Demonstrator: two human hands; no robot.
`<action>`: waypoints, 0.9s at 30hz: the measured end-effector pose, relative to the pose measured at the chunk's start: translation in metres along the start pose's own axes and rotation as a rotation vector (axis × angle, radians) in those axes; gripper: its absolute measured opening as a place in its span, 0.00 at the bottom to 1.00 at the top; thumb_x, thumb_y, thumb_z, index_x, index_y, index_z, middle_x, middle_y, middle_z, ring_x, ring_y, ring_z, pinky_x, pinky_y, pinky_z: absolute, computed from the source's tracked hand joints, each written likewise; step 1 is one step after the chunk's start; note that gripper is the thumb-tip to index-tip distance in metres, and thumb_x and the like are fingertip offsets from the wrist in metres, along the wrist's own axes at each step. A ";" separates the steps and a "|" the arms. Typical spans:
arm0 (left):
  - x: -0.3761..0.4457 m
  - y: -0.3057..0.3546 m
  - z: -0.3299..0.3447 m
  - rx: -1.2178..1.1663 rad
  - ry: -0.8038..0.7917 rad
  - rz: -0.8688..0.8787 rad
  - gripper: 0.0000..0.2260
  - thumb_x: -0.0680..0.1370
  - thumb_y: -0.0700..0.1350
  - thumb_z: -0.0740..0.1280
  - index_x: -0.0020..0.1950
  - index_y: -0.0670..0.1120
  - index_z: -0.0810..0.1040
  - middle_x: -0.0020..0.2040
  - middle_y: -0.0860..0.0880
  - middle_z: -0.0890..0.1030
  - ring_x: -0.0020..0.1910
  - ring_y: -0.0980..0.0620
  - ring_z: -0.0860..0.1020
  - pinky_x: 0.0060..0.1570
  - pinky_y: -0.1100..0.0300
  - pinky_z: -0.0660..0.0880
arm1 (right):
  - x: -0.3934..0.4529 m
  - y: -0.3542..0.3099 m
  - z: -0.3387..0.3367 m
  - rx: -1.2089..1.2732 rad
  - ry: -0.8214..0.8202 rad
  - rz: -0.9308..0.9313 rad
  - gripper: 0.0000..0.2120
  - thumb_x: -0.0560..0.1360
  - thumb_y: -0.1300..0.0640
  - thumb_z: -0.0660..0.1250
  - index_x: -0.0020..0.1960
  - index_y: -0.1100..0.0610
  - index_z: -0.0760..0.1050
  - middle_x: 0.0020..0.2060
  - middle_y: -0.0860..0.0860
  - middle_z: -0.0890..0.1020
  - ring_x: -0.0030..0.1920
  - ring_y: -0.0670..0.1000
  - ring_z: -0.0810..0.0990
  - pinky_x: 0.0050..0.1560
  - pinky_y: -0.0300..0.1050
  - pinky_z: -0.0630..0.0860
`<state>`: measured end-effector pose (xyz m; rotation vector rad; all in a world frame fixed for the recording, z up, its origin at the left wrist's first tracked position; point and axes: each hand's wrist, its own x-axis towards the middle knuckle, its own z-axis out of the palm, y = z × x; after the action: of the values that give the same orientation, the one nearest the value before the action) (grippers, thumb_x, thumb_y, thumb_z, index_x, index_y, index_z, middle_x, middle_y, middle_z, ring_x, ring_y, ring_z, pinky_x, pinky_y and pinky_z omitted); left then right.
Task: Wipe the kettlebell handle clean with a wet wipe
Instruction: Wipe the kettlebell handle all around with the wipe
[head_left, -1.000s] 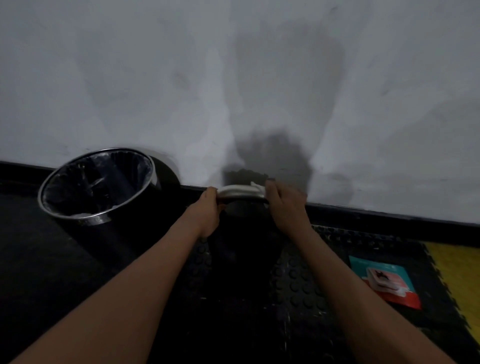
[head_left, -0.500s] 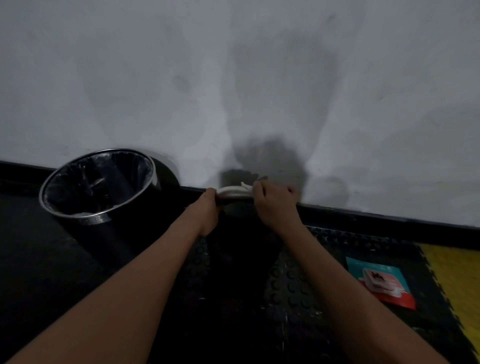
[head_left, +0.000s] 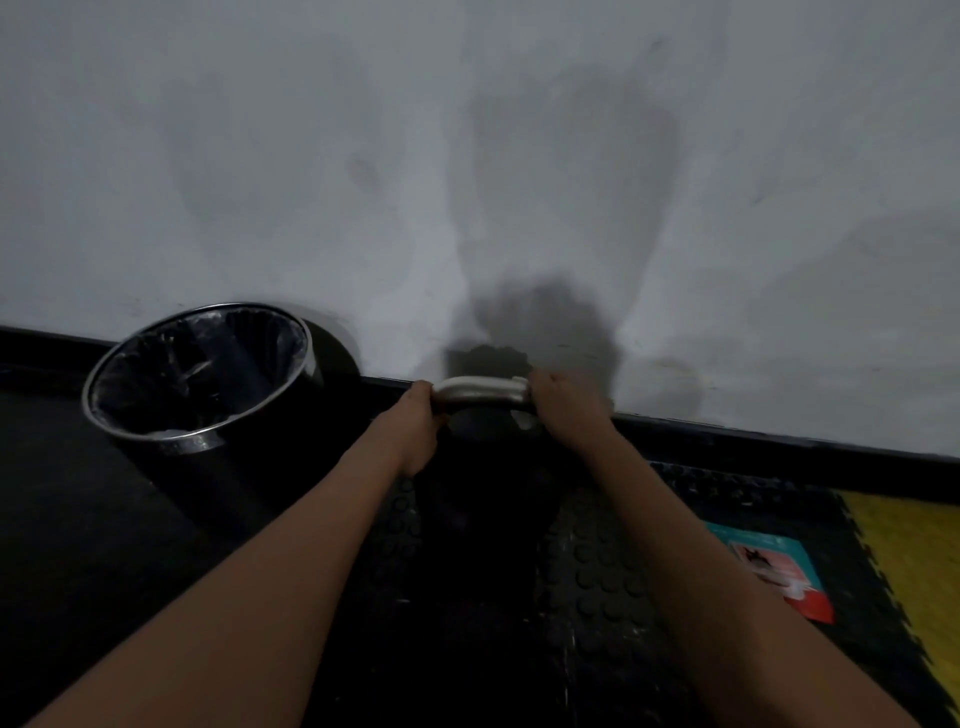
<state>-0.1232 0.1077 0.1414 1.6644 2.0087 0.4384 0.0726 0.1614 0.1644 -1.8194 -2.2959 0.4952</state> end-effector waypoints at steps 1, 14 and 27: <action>0.000 0.000 0.000 0.006 -0.001 0.001 0.17 0.81 0.50 0.61 0.67 0.45 0.65 0.66 0.40 0.74 0.59 0.38 0.76 0.59 0.48 0.72 | 0.003 -0.009 -0.002 -0.031 0.011 -0.069 0.12 0.79 0.57 0.55 0.60 0.61 0.68 0.59 0.62 0.75 0.58 0.64 0.75 0.59 0.61 0.70; 0.000 -0.001 0.001 -0.003 -0.007 -0.002 0.16 0.81 0.51 0.60 0.66 0.46 0.65 0.63 0.42 0.75 0.57 0.41 0.77 0.58 0.49 0.73 | -0.020 0.017 0.054 0.464 0.504 0.066 0.15 0.79 0.49 0.46 0.41 0.51 0.68 0.45 0.56 0.80 0.50 0.57 0.76 0.50 0.48 0.63; 0.000 0.000 0.002 0.012 0.000 0.004 0.16 0.81 0.51 0.60 0.65 0.45 0.65 0.63 0.40 0.75 0.57 0.38 0.77 0.57 0.49 0.73 | -0.009 0.000 0.032 0.112 0.414 -0.233 0.12 0.78 0.48 0.52 0.45 0.50 0.72 0.43 0.47 0.79 0.48 0.53 0.76 0.54 0.53 0.66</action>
<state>-0.1225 0.1075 0.1400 1.6760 2.0124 0.4288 0.0643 0.1478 0.1355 -1.4184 -2.1064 0.1837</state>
